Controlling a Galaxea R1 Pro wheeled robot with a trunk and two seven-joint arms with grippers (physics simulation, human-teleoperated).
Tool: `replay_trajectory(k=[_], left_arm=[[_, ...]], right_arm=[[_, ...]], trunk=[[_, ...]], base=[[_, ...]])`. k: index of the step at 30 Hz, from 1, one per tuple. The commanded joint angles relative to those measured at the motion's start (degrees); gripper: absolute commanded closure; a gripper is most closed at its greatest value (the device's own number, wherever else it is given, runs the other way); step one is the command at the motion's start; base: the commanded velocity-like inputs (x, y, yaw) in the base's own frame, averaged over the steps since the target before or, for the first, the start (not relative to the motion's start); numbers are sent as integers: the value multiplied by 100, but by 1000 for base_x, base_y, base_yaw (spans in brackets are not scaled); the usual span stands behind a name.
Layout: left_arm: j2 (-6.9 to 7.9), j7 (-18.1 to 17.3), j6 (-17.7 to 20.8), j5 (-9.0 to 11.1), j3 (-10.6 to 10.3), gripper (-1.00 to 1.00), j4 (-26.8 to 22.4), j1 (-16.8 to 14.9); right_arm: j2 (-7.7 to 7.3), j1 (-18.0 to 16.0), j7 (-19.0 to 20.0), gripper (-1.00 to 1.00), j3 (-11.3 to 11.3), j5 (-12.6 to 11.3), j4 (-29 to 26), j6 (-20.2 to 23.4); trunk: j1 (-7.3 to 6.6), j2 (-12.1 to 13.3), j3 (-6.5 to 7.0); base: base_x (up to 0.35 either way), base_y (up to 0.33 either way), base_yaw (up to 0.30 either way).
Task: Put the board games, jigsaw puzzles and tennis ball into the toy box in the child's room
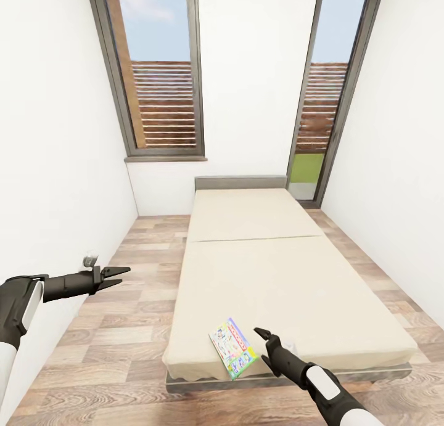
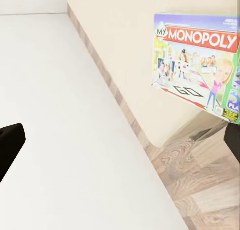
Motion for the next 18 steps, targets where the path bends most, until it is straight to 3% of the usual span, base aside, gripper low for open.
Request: replay_trajectory(k=[1, 18], left_arm=[[4, -5, 62, 20, 2, -100, 1, -4], [23, -11, 105, 20, -1, -100, -8, -3]], right_arm=[[5, -3, 2, -100, -47, -9, -3, 34], [-6, -3, 49, -100, -82, -64, 6, 55]], trunk=[[23, -46, -25], [396, -728, -330]], base=[[0, 0, 0], [0, 0, 0]])
